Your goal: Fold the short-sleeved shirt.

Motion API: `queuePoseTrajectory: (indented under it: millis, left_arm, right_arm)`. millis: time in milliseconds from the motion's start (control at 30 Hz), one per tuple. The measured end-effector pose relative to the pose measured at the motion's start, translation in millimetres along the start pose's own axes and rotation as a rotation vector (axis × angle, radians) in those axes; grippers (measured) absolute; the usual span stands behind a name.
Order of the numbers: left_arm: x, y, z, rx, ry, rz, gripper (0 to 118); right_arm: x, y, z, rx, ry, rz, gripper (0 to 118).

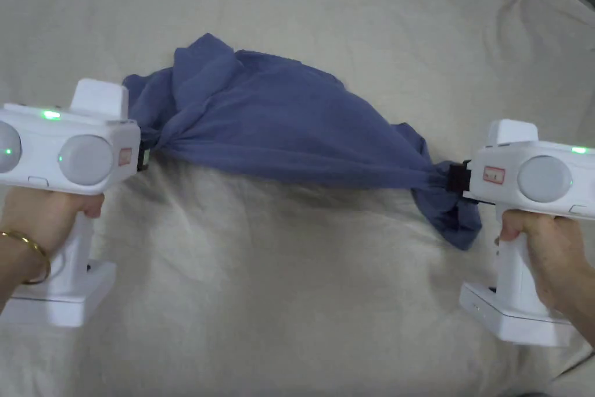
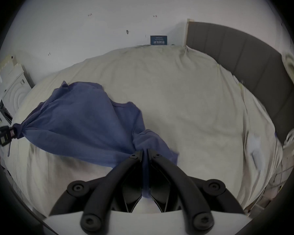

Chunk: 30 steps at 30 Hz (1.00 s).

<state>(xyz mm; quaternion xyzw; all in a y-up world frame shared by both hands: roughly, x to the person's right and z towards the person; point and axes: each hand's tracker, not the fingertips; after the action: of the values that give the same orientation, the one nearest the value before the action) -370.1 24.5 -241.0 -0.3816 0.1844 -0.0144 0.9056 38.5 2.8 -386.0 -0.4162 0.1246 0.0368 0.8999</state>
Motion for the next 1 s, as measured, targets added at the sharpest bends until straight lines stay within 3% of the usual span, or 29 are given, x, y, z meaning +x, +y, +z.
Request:
queuePoseTrajectory:
  millis: [300, 467, 700, 733, 800, 833, 867, 900, 933, 967, 1000]
  left_arm:
    - [12, -92, 50, -0.017, -0.029, 0.138, 0]
    - [24, -133, 67, -0.046, -0.042, 0.136, 0]
    - [23, -162, 73, -0.078, -0.060, 0.196, 1]
    - [22, -162, 73, -0.071, -0.064, 0.219, 11]
    - [15, -158, 74, -0.077, -0.061, 0.280, 63]
    - [12, -156, 76, -0.065, -0.057, 0.289, 86]
    - [9, -154, 80, -0.047, -0.053, 0.294, 109]
    - [7, -151, 85, -0.023, -0.042, 0.299, 114]
    - [3, -147, 92, 0.017, -0.030, 0.305, 114]
    - [-3, -142, 97, 0.052, -0.029, 0.300, 115]
    - [-8, -136, 101, 0.078, -0.001, 0.316, 114]
  right_arm:
    - [33, -55, 39, -0.001, 0.008, 0.030, 5]
    - [68, -81, 60, -0.004, 0.013, -0.068, 5]
    - [71, -113, 59, -0.069, 0.008, -0.061, 5]
    - [70, -114, 58, -0.080, 0.009, -0.063, 5]
    - [66, -113, 58, -0.092, 0.006, -0.057, 8]
    - [63, -111, 61, -0.092, -0.006, -0.040, 20]
    - [63, -109, 64, -0.092, -0.017, -0.019, 51]
    - [63, -107, 68, -0.085, -0.025, -0.004, 77]
    - [64, -104, 74, -0.071, -0.045, 0.009, 96]
    - [65, -100, 81, -0.039, -0.059, 0.017, 104]
    - [66, -95, 89, -0.005, -0.064, 0.025, 104]
